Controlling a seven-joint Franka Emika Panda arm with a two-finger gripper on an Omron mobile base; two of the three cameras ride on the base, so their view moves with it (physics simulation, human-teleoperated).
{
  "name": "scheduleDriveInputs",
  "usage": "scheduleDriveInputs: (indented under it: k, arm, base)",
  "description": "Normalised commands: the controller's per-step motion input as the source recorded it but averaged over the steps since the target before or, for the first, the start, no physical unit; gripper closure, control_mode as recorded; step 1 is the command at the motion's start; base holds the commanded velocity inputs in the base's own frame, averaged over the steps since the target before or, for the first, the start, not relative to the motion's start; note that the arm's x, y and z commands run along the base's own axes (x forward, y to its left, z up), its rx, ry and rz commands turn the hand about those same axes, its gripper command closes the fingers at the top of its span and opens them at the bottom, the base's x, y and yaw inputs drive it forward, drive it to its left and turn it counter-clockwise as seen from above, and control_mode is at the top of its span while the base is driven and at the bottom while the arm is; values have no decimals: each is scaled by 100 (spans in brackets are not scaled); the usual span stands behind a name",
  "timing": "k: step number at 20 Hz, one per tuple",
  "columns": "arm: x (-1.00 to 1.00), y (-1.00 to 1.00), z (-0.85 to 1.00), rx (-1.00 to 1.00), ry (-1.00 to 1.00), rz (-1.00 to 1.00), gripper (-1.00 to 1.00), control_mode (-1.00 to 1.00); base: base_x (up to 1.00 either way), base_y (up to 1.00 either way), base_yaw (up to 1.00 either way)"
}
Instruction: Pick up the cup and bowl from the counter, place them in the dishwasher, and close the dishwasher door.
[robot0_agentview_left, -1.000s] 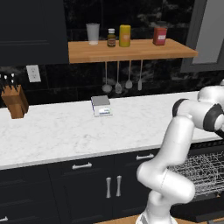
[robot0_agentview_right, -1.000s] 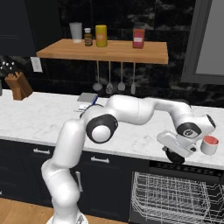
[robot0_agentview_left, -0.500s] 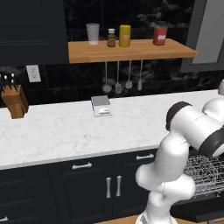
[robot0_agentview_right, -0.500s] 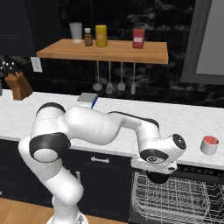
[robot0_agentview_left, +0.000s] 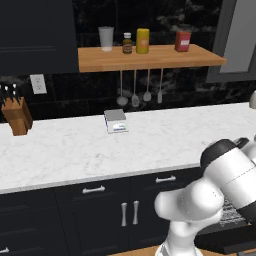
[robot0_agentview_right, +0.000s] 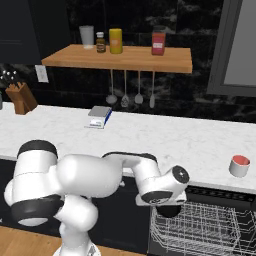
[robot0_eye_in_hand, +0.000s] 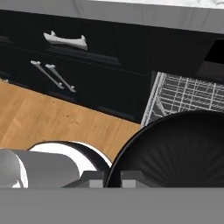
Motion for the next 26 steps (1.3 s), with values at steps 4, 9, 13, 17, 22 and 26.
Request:
scheduleDriveInputs:
  k: [4, 9, 13, 17, 22, 26]
  arm:
    - [-17, -18, -27, 0, 1, 0, 100, -100]
    - [-2, -1, -46, 0, 0, 0, 100, -100]
    - [0, 0, -45, 0, -3, 0, 100, -100]
    - [0, -9, -42, 0, -4, 0, 100, -100]
    - [7, -4, -35, 0, -8, 0, 100, -100]
    - [18, 0, -28, 0, -14, 0, 100, -100]
  base:
    - [0, 0, 0]
    - [0, 0, 0]
    - [0, 0, 0]
    - [0, 0, 0]
    - [0, 0, 0]
    - [0, 0, 0]
